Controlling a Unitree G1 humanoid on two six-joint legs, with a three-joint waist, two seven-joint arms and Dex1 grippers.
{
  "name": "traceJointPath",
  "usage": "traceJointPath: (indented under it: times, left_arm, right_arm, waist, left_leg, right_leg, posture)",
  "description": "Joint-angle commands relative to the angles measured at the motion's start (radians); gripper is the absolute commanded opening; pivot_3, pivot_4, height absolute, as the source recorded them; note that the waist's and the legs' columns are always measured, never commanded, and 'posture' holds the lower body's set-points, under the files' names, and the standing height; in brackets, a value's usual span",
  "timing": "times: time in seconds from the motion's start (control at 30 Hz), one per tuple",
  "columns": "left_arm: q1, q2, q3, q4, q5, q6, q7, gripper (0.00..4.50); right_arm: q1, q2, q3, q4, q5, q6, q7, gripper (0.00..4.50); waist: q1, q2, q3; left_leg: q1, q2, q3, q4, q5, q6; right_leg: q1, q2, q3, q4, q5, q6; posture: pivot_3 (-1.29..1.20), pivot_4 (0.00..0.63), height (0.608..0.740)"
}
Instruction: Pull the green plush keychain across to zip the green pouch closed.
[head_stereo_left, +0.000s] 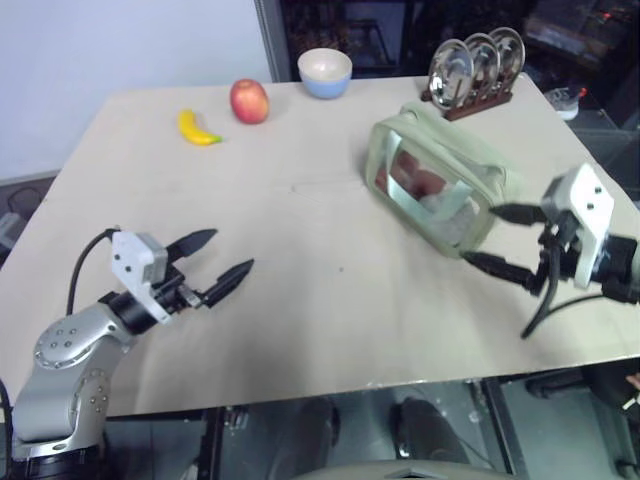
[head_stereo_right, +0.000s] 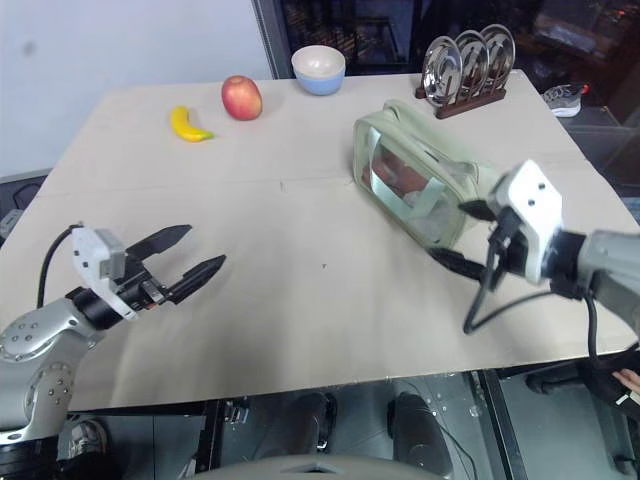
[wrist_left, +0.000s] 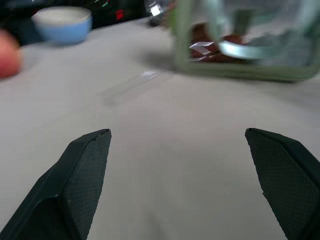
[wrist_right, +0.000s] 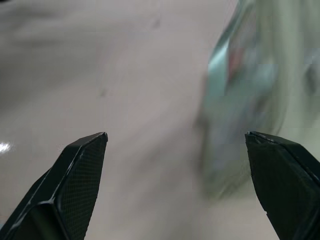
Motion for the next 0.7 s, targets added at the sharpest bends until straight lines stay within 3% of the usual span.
traceJointPath:
  times: [0.03, 0.17, 0.33, 0.47, 0.67, 0.7]
  left_arm:
    - [-0.024, 0.008, -0.019, -0.078, -0.031, -0.031, -0.047, 4.45]
    - [-0.051, 0.006, -0.041, -0.081, -0.02, -0.021, -0.046, 4.45]
    - [-0.05, -0.002, -0.05, -0.089, -0.009, -0.025, -0.03, 4.45]
    - [-0.025, -0.021, -0.048, -0.111, 0.0, -0.031, -0.004, 4.5]
    - [0.032, -0.036, -0.023, -0.144, 0.009, -0.041, 0.028, 4.5]
    - [0.038, -0.037, -0.02, -0.145, 0.01, -0.043, 0.031, 4.5]
  right_arm:
    - [-0.22, 0.055, 0.085, 0.131, -0.03, 0.076, -0.117, 4.5]
    - [-0.432, 0.11, 0.228, 0.295, -0.1, 0.085, -0.124, 4.5]
    - [-0.554, 0.178, 0.376, 0.477, -0.22, 0.007, -0.102, 4.5]
    - [-0.599, 0.218, 0.48, 0.611, -0.341, -0.12, -0.057, 3.27]
    - [-0.628, 0.234, 0.52, 0.743, -0.454, -0.38, 0.093, 0.22]
    - [-0.626, 0.235, 0.522, 0.758, -0.465, -0.454, 0.145, 0.03]
  waist:
    - [-0.001, 0.0, 0.0]
    - [0.001, 0.0, 0.0]
    - [0.0, 0.0, 0.0]
    - [-0.003, 0.001, 0.0]
    - [-0.002, 0.001, 0.0]
    - [-0.002, 0.001, 0.0]
  left_leg:
    - [0.0, 0.0, 0.0, 0.0, 0.0, 0.0]
    - [-0.001, 0.0, 0.0, -0.001, 0.0, 0.0]
    - [-0.003, -0.001, 0.001, -0.003, 0.0, 0.0]
    - [-0.004, -0.001, 0.002, -0.004, 0.0, -0.001]
    - [-0.003, -0.001, 0.003, -0.004, 0.0, 0.0]
    - [-0.003, -0.001, 0.003, -0.004, 0.0, 0.0]
  right_leg:
    - [0.0, 0.0, 0.0, 0.0, 0.0, 0.0]
    - [-0.001, 0.0, 0.0, 0.0, 0.0, 0.0]
    - [-0.004, -0.001, 0.0, -0.003, 0.0, -0.001]
    - [-0.004, -0.001, 0.002, -0.004, 0.0, 0.0]
    - [-0.005, -0.001, 0.002, -0.004, 0.0, 0.0]
    - [-0.005, -0.001, 0.002, -0.003, 0.0, 0.0]
  posture:
    - [0.0, 0.15, 0.74]
    - [0.0, 0.15, 0.74]
    - [0.0, 0.15, 0.74]
    - [0.0, 0.15, 0.74]
    - [0.0, 0.15, 0.74]
    - [0.0, 0.15, 0.74]
